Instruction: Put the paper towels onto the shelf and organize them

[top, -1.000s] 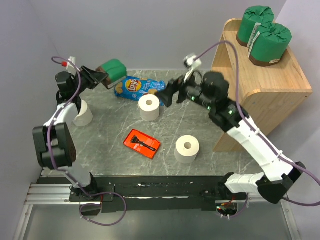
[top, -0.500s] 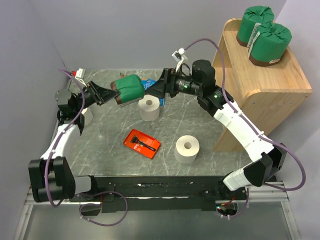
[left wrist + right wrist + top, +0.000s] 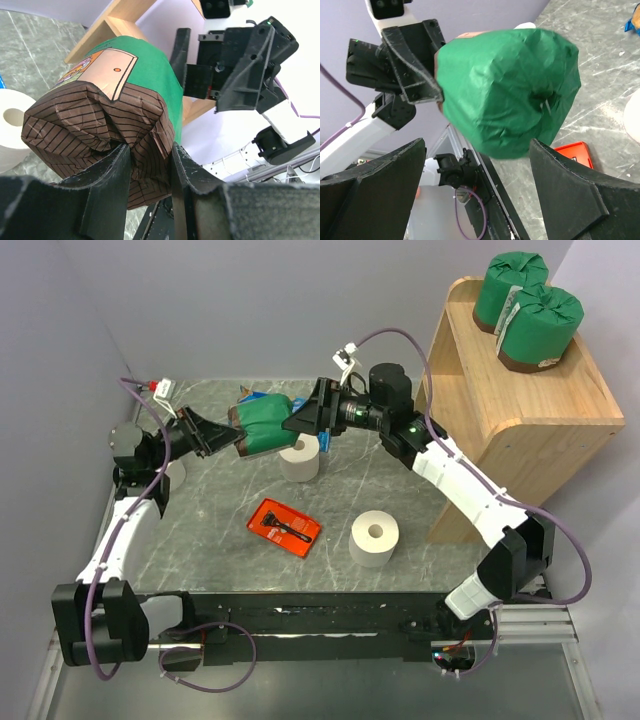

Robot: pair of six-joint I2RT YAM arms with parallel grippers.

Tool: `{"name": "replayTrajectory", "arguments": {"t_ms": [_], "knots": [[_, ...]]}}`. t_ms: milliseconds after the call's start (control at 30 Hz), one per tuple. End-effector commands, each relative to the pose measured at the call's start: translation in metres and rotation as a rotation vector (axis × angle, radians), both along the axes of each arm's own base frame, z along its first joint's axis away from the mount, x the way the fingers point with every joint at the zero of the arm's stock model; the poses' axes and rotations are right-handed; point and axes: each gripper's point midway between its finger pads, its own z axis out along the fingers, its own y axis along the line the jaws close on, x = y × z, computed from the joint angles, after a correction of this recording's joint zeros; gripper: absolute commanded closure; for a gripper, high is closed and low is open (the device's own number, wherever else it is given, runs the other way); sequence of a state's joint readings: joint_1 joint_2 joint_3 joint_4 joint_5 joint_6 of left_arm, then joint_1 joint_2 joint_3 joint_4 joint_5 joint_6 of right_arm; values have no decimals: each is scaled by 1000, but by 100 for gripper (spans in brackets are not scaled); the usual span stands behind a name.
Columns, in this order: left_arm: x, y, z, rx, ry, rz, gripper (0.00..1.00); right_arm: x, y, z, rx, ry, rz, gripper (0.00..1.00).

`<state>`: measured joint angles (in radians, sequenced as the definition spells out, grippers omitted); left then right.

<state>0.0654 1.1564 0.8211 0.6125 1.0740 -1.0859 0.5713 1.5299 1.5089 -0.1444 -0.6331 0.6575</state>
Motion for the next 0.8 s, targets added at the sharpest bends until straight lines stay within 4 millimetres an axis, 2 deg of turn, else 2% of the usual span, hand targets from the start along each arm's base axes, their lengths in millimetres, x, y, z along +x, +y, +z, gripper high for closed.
{"name": "replayTrajectory", "arguments": {"t_ms": [0, 200, 367, 567, 767], "knots": [[-12, -4, 15, 21, -103, -11, 65, 2, 4, 20, 53, -58, 27, 9], [-16, -7, 17, -4, -101, -32, 64, 6, 9, 12, 46, -37, 37, 10], [-15, -13, 15, -4, -106, -43, 64, -7, 18, 20, 106, -82, 117, 13], [-16, -16, 11, -23, -103, -56, 62, -22, 22, 22, 159, -85, 207, 17], [-22, -18, 14, -51, -129, -75, 59, -25, 25, 17, 133, -59, 226, 18]]}}
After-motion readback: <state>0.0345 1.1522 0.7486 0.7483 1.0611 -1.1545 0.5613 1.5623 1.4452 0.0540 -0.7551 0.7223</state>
